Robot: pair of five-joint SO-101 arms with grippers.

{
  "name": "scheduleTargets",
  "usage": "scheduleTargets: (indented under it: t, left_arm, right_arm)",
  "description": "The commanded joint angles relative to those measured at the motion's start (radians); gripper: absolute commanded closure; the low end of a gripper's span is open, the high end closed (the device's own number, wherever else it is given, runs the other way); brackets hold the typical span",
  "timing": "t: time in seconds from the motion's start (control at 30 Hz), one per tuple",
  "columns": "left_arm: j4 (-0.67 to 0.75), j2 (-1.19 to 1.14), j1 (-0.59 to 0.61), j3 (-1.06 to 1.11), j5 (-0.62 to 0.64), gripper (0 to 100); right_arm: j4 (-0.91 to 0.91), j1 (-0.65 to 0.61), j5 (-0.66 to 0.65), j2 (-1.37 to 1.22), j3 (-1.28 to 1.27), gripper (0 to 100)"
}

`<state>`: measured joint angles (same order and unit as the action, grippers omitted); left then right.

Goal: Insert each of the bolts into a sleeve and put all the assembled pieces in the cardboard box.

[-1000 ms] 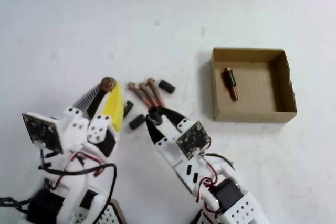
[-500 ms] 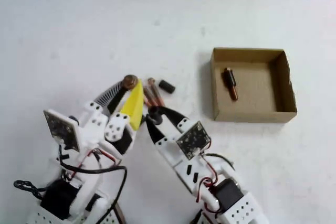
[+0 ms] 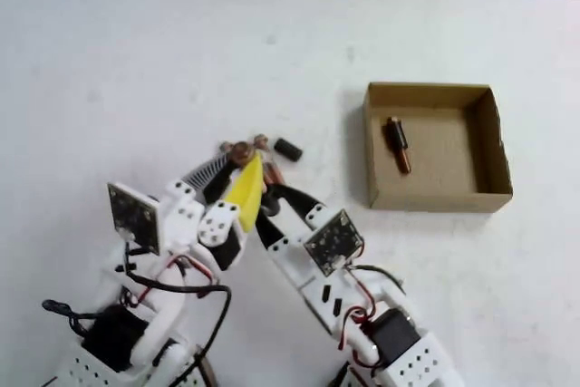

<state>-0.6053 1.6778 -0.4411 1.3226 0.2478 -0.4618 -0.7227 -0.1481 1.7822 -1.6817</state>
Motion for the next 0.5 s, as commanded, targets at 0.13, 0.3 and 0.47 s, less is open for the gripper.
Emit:
scheduleTargets:
  t: [0.13, 0.3, 0.47]
  left_arm:
    - [0.034, 0.012, -0.022, -0.017, 0.011, 98]
    - [0.032, 0.012, -0.022, -0.012, 0.012, 98]
    - [0.037, 0.012, -0.015, 0.011, 0.009, 98]
  right_arm:
    - [0.022, -0.004, -0.014, -0.004, -0.009, 98.1]
    - [0.022, -0.002, -0.014, -0.004, -0.009, 98.1]
    - [0.022, -0.002, -0.014, -0.004, -0.009, 98.1]
